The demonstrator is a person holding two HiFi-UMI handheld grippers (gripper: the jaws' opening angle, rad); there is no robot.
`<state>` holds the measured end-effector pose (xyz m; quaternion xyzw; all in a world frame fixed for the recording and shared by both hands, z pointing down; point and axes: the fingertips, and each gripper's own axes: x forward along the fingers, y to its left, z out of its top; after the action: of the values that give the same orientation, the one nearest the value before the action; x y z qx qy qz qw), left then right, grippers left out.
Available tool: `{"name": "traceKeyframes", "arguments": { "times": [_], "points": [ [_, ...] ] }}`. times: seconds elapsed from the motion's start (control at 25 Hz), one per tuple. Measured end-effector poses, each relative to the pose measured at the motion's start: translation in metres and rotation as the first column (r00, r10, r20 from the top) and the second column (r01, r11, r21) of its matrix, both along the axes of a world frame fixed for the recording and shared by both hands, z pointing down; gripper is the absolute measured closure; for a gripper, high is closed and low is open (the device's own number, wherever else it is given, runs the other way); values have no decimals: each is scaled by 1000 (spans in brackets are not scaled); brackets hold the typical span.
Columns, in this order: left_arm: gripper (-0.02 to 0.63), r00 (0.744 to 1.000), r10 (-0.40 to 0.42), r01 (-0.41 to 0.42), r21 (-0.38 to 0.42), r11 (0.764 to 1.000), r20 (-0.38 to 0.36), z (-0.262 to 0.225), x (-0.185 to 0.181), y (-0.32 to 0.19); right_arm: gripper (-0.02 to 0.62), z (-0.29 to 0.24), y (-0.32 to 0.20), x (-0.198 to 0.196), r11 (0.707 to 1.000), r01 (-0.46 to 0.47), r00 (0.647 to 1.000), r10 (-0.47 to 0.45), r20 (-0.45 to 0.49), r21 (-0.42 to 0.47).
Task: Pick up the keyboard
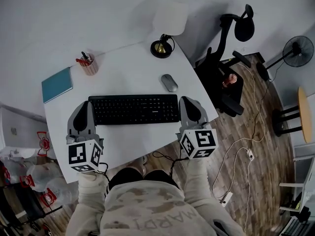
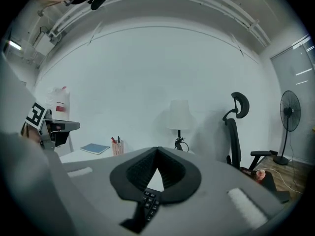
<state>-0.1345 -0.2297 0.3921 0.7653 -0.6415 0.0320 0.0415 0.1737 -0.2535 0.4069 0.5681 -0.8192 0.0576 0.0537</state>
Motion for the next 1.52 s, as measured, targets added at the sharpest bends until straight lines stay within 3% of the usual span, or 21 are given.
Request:
{"name": "traceKeyframes", "arguments": {
  "times": [0.28,0.48,0.56,0.64,0.76,1.28,1.52],
  "points": [
    [600,1000,-20,22,-98,995,23,39,-12,-17,584,47,-18,1,993,-4,1000,5,6,-118],
    [600,1000,-13,15,-204,979,12,76,-22,-25,584,86,-29,5,974,1,1000,3,14,-228],
    [600,1000,-14,14,-251,968,1,91,-27,-28,580,100,-32,6,964,6,1000,-3,13,-266],
    [600,1000,-15,12,-290,957,-9,105,-31,-31,524,113,-36,6,953,12,1000,-10,10,-301],
    [593,1000,-11,8,-344,939,-5,124,-37,-34,503,131,-40,7,938,14,1000,-15,1,-345],
    [448,1000,1,9,-510,860,19,186,-55,-45,386,193,-49,23,865,-10,1000,9,-5,-501],
    [382,999,3,21,-591,806,40,214,-60,-45,339,213,-48,23,833,18,1000,-1,30,-554]
  ]
}}
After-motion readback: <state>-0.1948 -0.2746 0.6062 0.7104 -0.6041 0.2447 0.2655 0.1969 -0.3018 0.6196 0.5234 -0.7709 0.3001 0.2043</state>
